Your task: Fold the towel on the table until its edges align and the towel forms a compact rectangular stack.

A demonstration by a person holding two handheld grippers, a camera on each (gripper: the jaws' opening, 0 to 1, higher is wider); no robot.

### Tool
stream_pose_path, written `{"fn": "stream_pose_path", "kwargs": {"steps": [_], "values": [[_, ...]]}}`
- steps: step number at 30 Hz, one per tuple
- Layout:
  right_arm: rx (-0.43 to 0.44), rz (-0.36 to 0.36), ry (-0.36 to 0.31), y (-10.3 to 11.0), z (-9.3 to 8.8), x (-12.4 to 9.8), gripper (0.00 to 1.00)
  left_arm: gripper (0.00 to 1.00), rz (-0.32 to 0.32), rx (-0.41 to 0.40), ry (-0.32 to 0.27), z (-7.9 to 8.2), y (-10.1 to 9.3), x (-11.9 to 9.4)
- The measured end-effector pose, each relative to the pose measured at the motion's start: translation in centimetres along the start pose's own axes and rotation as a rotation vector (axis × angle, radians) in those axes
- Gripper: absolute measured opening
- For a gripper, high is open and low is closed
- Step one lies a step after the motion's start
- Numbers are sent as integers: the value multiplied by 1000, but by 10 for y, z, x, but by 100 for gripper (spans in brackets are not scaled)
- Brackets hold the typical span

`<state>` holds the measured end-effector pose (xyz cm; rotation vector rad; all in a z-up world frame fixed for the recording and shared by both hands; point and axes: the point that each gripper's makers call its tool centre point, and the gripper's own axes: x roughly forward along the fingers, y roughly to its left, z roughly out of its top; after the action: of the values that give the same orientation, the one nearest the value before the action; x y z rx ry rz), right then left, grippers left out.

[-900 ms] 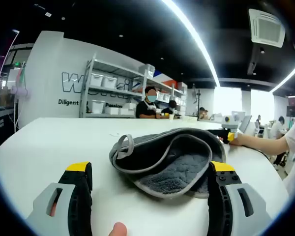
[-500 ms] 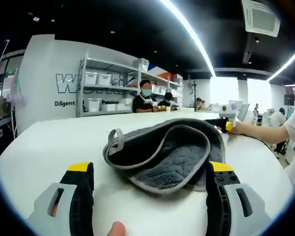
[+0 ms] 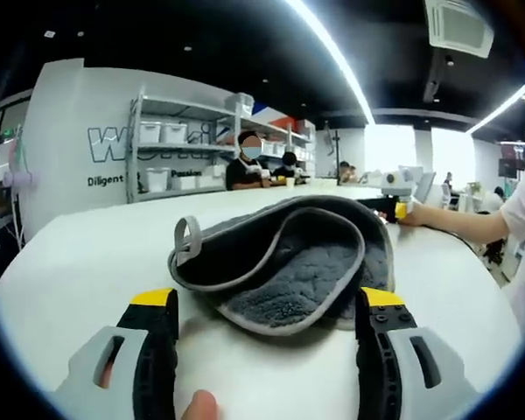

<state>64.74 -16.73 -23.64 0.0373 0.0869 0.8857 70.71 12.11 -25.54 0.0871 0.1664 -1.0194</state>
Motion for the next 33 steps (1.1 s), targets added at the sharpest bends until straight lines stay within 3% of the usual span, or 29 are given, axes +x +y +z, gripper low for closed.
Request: {"fn": "stream_pose_path", "kwargs": {"steps": [33], "values": [[5, 39, 16, 11, -3, 2, 98, 61, -40, 49, -8, 1, -9, -1]]}}
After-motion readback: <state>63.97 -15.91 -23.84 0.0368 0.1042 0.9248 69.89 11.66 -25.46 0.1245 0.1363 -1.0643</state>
